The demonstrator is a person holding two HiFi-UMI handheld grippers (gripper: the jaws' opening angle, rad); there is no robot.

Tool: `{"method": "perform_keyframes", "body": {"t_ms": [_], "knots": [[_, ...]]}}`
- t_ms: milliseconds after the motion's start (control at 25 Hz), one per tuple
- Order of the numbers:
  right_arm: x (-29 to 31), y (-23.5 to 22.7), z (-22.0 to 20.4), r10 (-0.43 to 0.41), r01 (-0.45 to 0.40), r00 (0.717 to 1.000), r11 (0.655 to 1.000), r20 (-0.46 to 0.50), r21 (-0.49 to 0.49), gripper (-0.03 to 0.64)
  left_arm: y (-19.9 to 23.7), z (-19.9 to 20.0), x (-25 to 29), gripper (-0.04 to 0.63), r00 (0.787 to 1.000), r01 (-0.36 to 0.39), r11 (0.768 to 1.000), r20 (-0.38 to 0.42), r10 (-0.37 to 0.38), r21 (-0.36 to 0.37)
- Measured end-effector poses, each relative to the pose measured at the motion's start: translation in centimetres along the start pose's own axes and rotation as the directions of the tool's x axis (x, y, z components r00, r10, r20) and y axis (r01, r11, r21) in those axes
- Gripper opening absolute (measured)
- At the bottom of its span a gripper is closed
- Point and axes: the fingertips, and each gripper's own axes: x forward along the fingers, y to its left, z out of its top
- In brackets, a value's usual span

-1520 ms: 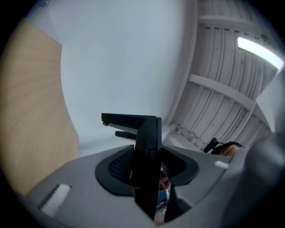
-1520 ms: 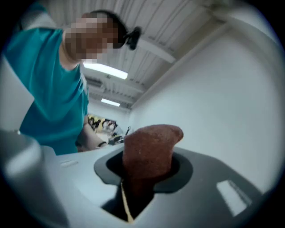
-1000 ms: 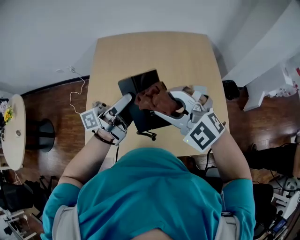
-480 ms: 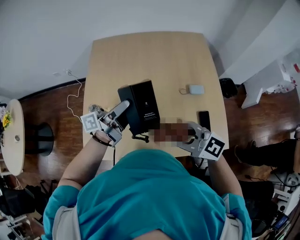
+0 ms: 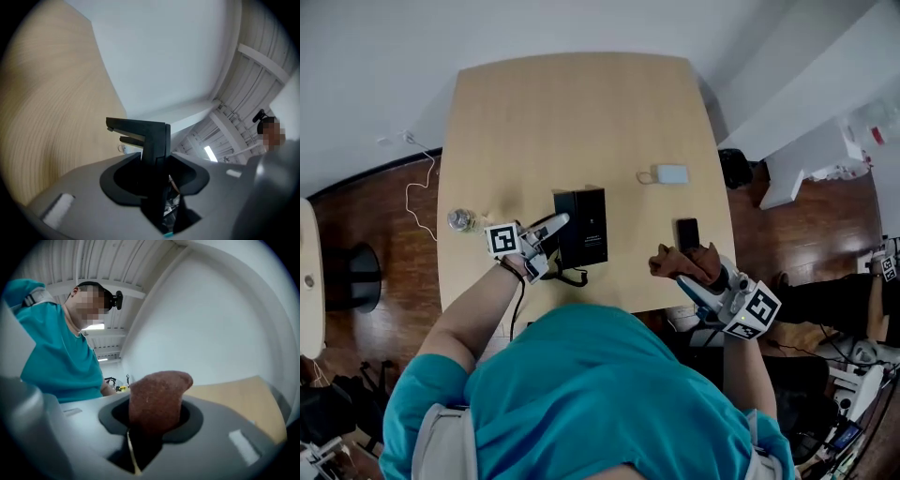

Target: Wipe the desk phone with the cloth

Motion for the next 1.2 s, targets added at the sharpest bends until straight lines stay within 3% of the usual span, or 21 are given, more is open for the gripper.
{"method": "perform_keyframes", "body": {"t_ms": [200, 360, 440, 600, 760, 920, 1080, 1200], "knots": [[-1.9, 0.2, -0.8, -0.039, 0.040, 0.998, 0.999, -0.052, 0.011, 0.138, 4.9, 0.7, 1.6, 0.189, 0.997, -0.054, 0.998, -0.061, 0.056, 0.039], [-3.1, 0.3, -0.9, -0.064, 0.065, 0.996, 0.998, -0.064, 0.016, 0.138, 7.7, 1.9, 1.4, 0.190, 0.988, -0.096, 0.985, -0.103, 0.111, 0.141], [-3.6, 0.0, -1.0, -0.076, 0.077, 0.995, 0.997, -0.071, 0.013, 0.137, 8.2, 2.3, 1.4, 0.187, 0.989, -0.085, 0.987, -0.106, 0.099, 0.133], [-4.2, -1.0, -0.8, -0.096, 0.097, 0.994, 0.995, -0.059, 0.017, 0.138, 8.2, 2.4, 1.8, 0.184, 0.995, -0.045, 0.999, -0.083, 0.047, 0.025], [-4.1, -1.5, -0.5, -0.095, 0.095, 0.994, 0.995, -0.049, 0.009, 0.138, 10.5, 2.9, 0.3, 0.184, 0.974, -0.192, 0.971, -0.097, 0.207, 0.140], [-3.6, -1.4, -0.3, -0.083, 0.084, 0.996, 0.996, -0.044, 0.001, 0.137, 10.6, 2.7, 0.5, 0.184, 0.981, -0.161, 0.981, -0.087, 0.171, 0.111], [-3.6, -1.4, -0.3, -0.079, 0.079, 0.996, 0.997, -0.035, -0.001, 0.137, 12.6, 2.7, -0.7, 0.239, 0.949, -0.297, 0.948, -0.077, 0.307, 0.117], [-3.6, -1.5, 0.0, -0.068, 0.068, 0.997, 0.998, -0.022, -0.006, 0.138, 12.5, 2.7, -0.9, 0.242, 0.919, -0.377, 0.912, -0.062, 0.390, 0.159]]}}
